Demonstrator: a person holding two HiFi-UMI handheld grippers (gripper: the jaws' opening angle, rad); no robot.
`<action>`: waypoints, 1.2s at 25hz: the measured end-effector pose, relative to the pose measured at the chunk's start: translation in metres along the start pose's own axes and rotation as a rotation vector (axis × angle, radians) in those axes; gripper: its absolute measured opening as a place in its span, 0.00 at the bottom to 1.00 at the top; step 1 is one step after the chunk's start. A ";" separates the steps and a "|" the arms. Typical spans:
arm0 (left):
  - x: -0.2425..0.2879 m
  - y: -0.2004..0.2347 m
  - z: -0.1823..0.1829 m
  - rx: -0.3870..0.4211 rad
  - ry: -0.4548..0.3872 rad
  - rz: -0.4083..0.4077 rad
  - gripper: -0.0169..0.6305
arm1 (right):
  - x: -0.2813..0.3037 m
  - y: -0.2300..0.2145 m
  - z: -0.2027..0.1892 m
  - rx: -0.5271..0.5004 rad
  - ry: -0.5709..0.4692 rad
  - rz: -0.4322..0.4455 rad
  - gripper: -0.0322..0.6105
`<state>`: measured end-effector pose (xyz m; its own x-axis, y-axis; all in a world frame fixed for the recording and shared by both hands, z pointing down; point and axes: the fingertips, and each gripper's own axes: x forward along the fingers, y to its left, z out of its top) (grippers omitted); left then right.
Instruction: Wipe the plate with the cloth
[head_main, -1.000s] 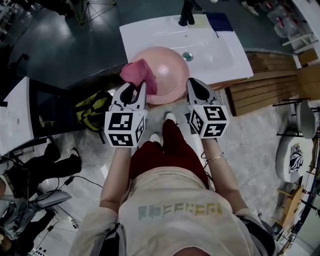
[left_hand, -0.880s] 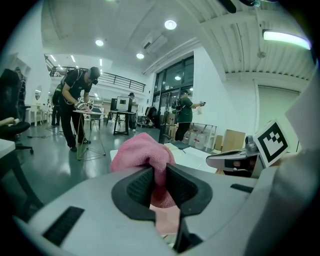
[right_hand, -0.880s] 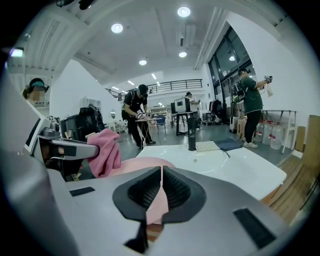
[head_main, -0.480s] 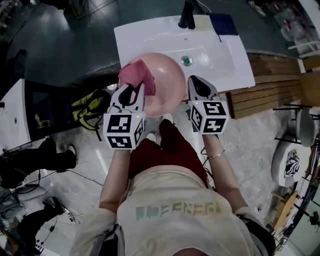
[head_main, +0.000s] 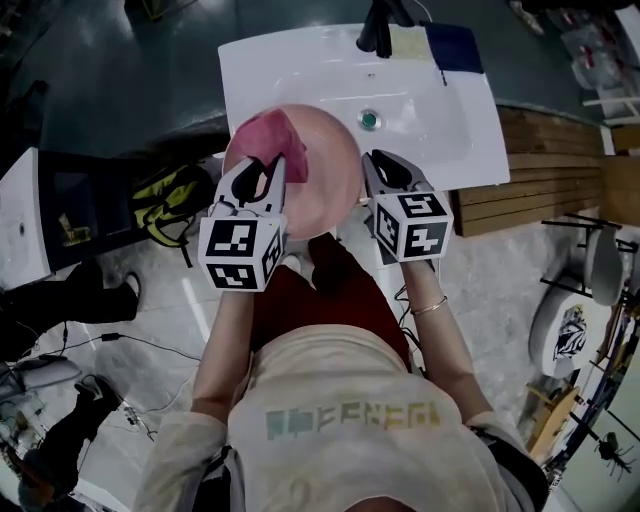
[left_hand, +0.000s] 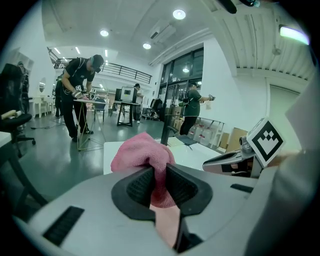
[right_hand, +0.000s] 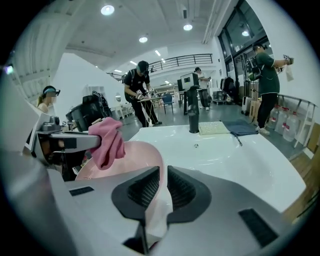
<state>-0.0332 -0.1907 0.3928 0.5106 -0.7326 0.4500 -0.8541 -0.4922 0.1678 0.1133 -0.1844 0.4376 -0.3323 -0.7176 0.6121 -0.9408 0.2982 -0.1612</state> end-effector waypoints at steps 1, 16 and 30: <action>0.002 0.000 -0.001 -0.003 0.004 0.001 0.13 | 0.002 -0.001 -0.001 0.003 0.009 0.009 0.11; 0.025 0.008 -0.004 -0.029 0.039 0.029 0.13 | 0.027 0.000 -0.016 0.028 0.134 0.109 0.18; 0.032 0.013 -0.014 -0.052 0.065 0.065 0.13 | 0.048 0.004 -0.030 -0.012 0.240 0.162 0.18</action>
<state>-0.0296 -0.2139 0.4219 0.4475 -0.7294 0.5175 -0.8903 -0.4182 0.1804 0.0959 -0.1986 0.4898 -0.4518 -0.4912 0.7447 -0.8754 0.4051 -0.2639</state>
